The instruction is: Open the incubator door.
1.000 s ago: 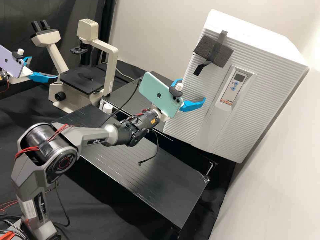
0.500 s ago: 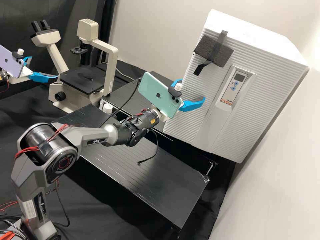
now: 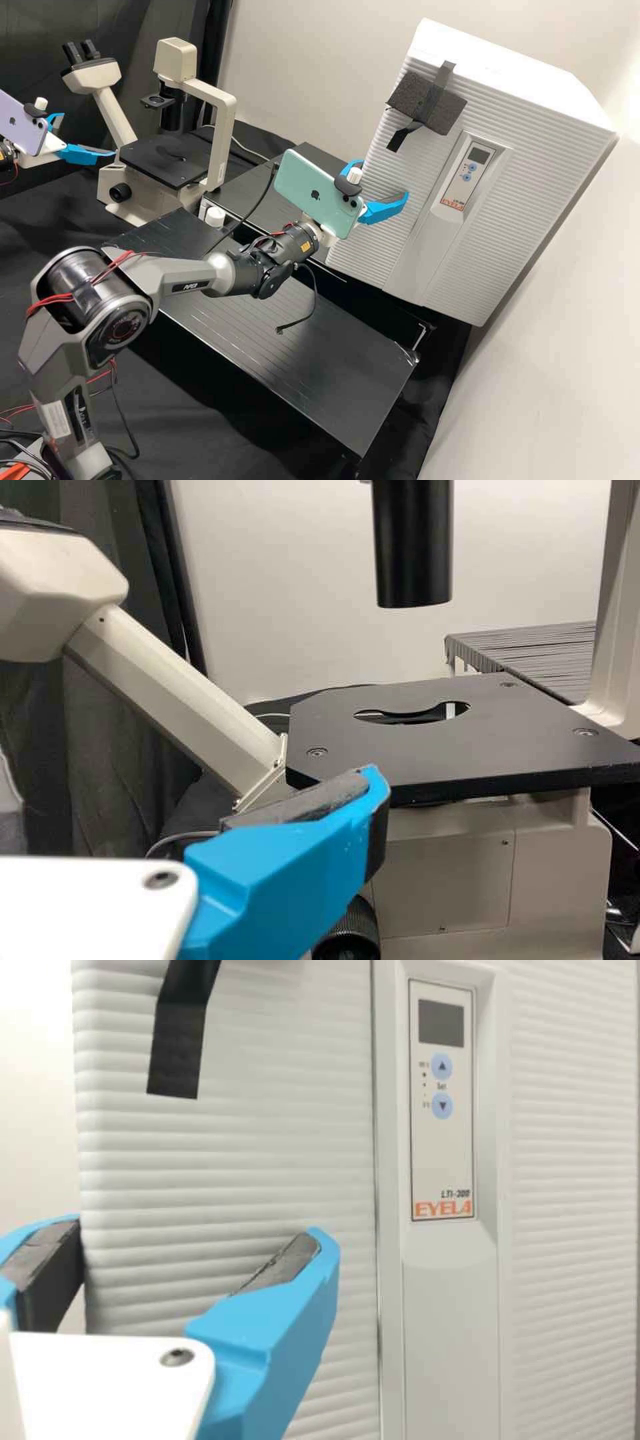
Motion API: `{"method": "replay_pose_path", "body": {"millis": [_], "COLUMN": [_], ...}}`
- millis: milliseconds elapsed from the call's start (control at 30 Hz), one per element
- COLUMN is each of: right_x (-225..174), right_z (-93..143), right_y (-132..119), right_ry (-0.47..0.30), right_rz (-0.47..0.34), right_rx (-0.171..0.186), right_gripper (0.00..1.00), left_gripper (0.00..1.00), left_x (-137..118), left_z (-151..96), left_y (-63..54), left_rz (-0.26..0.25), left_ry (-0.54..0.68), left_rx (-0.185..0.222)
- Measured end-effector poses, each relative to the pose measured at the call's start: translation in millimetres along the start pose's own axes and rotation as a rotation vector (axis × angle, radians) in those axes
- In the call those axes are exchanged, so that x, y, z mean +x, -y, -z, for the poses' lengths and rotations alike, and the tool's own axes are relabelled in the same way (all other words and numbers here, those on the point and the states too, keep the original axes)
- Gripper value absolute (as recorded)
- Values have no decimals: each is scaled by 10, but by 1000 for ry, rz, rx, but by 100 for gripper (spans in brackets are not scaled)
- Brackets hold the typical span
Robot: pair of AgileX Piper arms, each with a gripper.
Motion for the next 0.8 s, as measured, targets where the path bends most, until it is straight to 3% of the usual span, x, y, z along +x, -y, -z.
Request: {"method": "replay_pose_path", "body": {"millis": [167, 300, 800], "right_x": [-71, -105, -276], "right_z": [-22, -67, -107], "right_y": [-17, -24, -93], "right_ry": [-7, -15, -40], "right_rz": [9, 13, 11], "right_rx": [10, -11, -21], "right_gripper": [0, 0, 0], "left_gripper": [100, 100, 100], "left_x": [0, 0, 0], "left_z": [0, 0, 0], "left_y": [0, 0, 0], "left_rz": [0, 0, 0], "left_ry": [0, 0, 0], "left_rx": [0, 0, 0]}}
